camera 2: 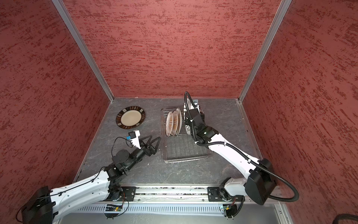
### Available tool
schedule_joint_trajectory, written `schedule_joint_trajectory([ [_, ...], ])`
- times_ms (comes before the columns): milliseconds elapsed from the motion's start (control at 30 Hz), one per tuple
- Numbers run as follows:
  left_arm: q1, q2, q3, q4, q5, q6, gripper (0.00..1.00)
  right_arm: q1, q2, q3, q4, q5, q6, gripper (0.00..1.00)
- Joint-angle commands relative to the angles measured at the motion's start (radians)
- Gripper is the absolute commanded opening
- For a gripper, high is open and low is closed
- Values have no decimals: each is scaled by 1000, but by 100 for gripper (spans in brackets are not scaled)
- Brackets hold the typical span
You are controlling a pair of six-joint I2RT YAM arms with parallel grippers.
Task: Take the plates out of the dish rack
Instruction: 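Grasp the blue-striped white plate's top rim with the right gripper, then lift the blue-striped plate out and swing it toward the left gripper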
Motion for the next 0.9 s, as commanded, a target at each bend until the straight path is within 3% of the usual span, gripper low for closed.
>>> schedule_joint_trajectory([
  [0,-42,-20,16,-53,-87,36,99,7,-74,-6,107,10,-10,0],
  [200,-59,-40,6,-28,-39,62,99,7,-188,-85,138,7,7,0],
  [300,-59,-46,-2,-9,-14,69,99,7,-264,-128,161,-69,18,0],
  [533,-35,-94,0,-26,194,116,99,7,-445,-234,221,-195,44,0],
  [667,23,-138,-9,-22,354,101,99,7,-509,-273,256,-297,58,0],
  [867,185,-132,-51,83,566,13,99,7,-560,-353,382,-531,97,0],
])
